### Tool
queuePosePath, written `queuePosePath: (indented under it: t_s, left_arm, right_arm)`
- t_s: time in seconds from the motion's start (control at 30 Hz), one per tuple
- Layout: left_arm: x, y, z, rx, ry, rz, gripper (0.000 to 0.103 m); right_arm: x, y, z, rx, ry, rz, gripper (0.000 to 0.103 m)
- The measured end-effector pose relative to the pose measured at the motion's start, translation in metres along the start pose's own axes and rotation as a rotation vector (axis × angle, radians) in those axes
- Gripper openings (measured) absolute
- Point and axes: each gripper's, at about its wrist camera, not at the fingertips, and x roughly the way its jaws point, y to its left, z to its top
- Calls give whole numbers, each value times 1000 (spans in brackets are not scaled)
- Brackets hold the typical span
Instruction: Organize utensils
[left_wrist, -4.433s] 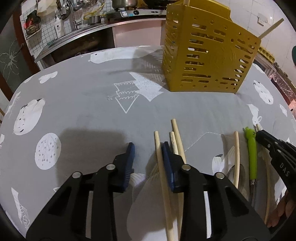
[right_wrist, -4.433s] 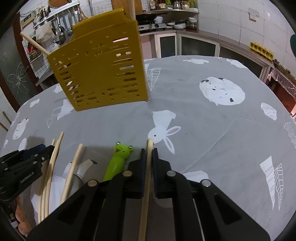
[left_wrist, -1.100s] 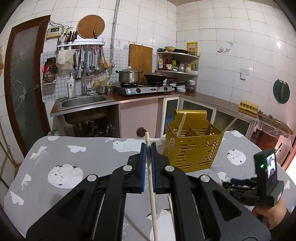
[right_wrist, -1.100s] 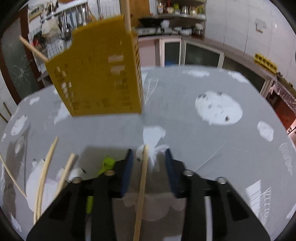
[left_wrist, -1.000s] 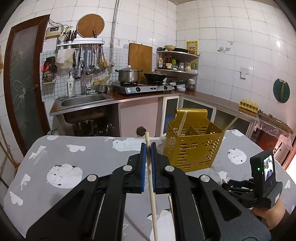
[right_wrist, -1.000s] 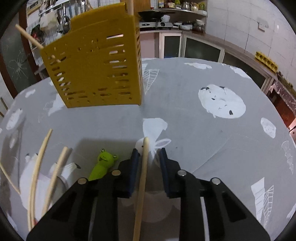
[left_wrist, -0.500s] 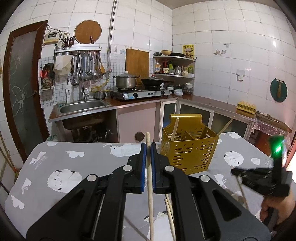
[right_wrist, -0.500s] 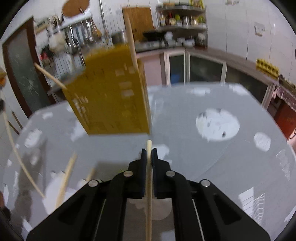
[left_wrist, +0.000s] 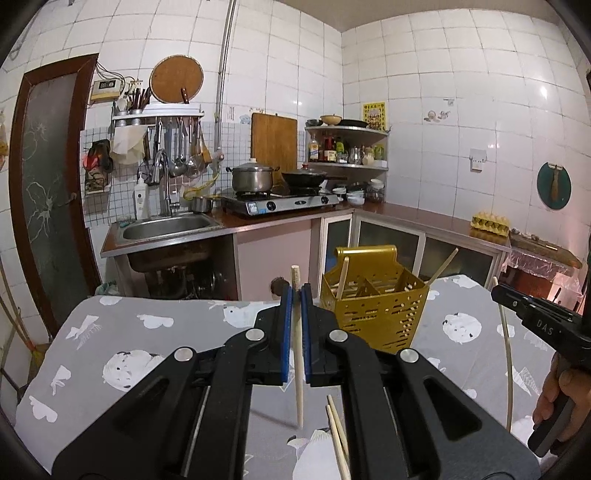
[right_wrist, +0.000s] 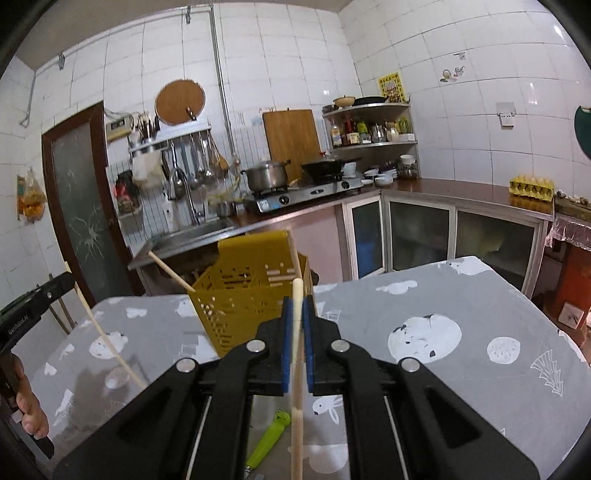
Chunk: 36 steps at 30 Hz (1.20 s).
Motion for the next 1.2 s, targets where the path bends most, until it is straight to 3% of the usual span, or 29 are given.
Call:
queuePosePath:
  t_s: [0.77,1.2]
  left_arm:
    - [-23,-16,60,10,-95,-63,4]
    - [-3,-40,117,13,-179,-102,4]
  right_arm:
    - [-18,14,35,-2,-98,39,6]
    - [-3,37,101,-10,-310,41,6]
